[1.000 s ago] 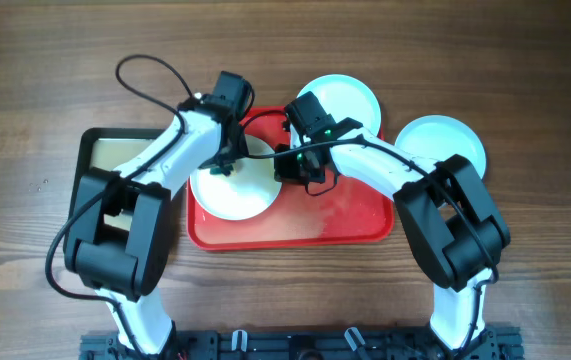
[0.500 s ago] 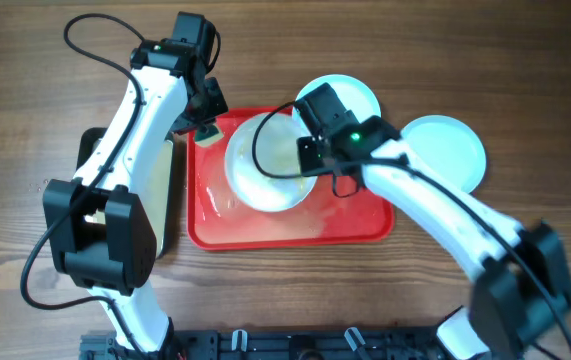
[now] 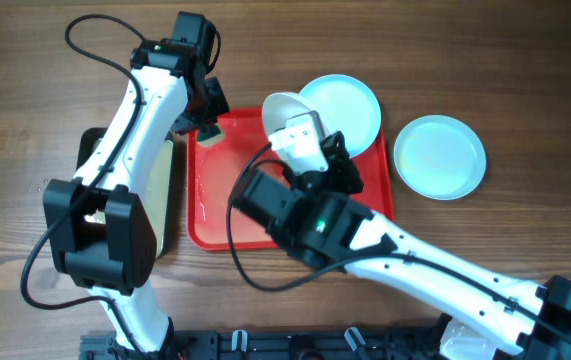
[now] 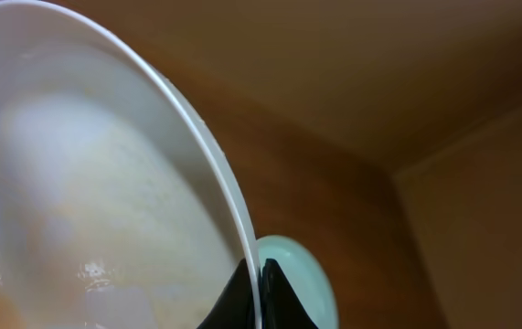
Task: Clean dirty plates on tray and stack at the side
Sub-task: 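Raise the sponge away and tilt the white plate up with the right gripper, then carry the white plate right and stack it on the cleaned plate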
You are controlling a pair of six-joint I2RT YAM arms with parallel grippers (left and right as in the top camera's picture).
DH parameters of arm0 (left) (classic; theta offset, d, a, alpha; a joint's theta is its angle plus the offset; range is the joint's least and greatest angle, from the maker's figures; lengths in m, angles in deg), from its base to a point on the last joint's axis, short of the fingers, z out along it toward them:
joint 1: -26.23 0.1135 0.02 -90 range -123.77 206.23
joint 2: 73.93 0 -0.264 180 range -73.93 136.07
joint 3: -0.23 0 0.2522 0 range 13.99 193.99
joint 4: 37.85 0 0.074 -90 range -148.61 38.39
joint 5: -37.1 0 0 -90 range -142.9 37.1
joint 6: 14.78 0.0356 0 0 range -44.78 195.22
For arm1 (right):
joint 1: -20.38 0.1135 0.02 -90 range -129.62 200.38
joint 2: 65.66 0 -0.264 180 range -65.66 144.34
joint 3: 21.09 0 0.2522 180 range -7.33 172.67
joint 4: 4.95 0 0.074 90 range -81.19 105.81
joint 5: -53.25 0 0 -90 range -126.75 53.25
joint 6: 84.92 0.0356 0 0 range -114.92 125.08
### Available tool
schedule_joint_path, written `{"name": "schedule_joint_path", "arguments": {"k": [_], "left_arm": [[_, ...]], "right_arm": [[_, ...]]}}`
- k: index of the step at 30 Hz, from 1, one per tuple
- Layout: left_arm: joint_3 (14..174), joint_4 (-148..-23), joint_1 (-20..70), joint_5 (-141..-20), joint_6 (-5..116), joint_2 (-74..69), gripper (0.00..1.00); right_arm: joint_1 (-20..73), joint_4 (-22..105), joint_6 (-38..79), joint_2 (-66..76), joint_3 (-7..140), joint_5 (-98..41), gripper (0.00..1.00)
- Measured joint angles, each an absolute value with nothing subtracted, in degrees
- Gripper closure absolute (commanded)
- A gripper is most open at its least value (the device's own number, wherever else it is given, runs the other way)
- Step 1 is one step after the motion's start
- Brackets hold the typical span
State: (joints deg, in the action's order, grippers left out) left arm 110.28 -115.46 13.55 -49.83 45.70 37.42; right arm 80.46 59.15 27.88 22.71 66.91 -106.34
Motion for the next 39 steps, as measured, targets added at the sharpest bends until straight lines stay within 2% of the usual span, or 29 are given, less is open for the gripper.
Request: {"name": "schedule_joint_path", "arguments": {"k": [5, 18, 24, 28, 30, 35, 39], "left_arm": [[110.3, -115.5, 13.5, -49.9, 45.7, 37.4, 0.96], [110.3, -115.5, 13.5, -49.9, 45.7, 37.4, 0.96], [110.3, -115.5, 13.5, -49.9, 45.7, 37.4, 0.96], [110.3, -115.5, 13.5, -49.9, 45.7, 37.4, 0.96], [110.3, -115.5, 13.5, -49.9, 45.7, 37.4, 0.96], [110.3, -115.5, 13.5, -49.9, 45.7, 37.4, 0.96], [110.3, -115.5, 13.5, -49.9, 45.7, 37.4, 0.96]], "right_arm": [[85.1, 58.0, 25.4, 22.7, 66.9, -119.2, 0.96], [85.9, 56.3, 23.0, 22.7, 66.9, -121.2, 0.96], [81.8, 59.9, 25.6, 22.7, 65.8, -93.1, 0.96], [73.9, 62.0, 30.8, 22.5, 65.3, -90.5, 0.96], [73.1, 61.8, 31.8, 22.1, 65.3, -85.0, 0.95], [73.7, 64.0, 33.6, 22.1, 65.2, -95.0, 0.96], [71.4, 62.3, 35.6, 22.1, 65.2, -82.8, 0.96]]}}
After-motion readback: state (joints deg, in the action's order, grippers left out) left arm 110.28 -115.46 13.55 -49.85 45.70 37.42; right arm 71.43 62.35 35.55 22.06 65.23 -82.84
